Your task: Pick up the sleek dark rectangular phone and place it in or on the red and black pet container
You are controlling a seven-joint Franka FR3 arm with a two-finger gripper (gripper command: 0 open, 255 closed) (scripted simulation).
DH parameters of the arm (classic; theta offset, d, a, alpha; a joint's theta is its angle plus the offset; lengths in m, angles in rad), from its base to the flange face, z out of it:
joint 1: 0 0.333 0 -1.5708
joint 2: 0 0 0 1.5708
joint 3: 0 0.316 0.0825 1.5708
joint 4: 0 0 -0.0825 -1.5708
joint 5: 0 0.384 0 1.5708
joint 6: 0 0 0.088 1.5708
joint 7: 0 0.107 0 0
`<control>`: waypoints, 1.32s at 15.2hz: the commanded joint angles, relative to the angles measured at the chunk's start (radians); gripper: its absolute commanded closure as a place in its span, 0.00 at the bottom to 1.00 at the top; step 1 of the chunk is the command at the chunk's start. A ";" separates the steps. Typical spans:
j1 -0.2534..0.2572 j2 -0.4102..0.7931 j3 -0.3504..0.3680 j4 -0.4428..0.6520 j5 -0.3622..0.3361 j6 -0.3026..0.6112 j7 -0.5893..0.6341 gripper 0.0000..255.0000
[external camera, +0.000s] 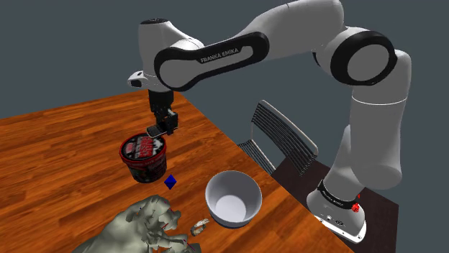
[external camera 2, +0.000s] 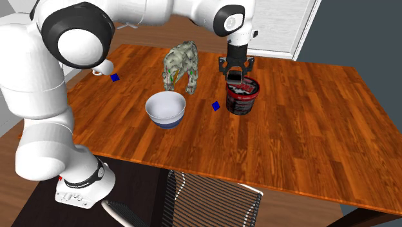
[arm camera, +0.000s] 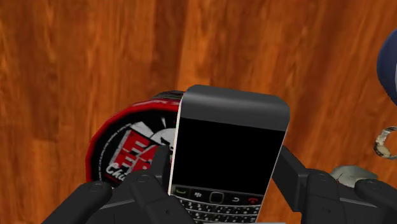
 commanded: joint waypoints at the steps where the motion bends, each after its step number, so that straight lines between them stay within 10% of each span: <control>1: 0.021 0.099 -0.001 0.141 -0.018 -0.044 0.016 1.00; 5: 0.080 0.354 -0.010 0.556 -0.050 -0.205 0.031 1.00; 20: 0.070 0.365 -0.015 0.380 -0.055 -0.019 0.041 1.00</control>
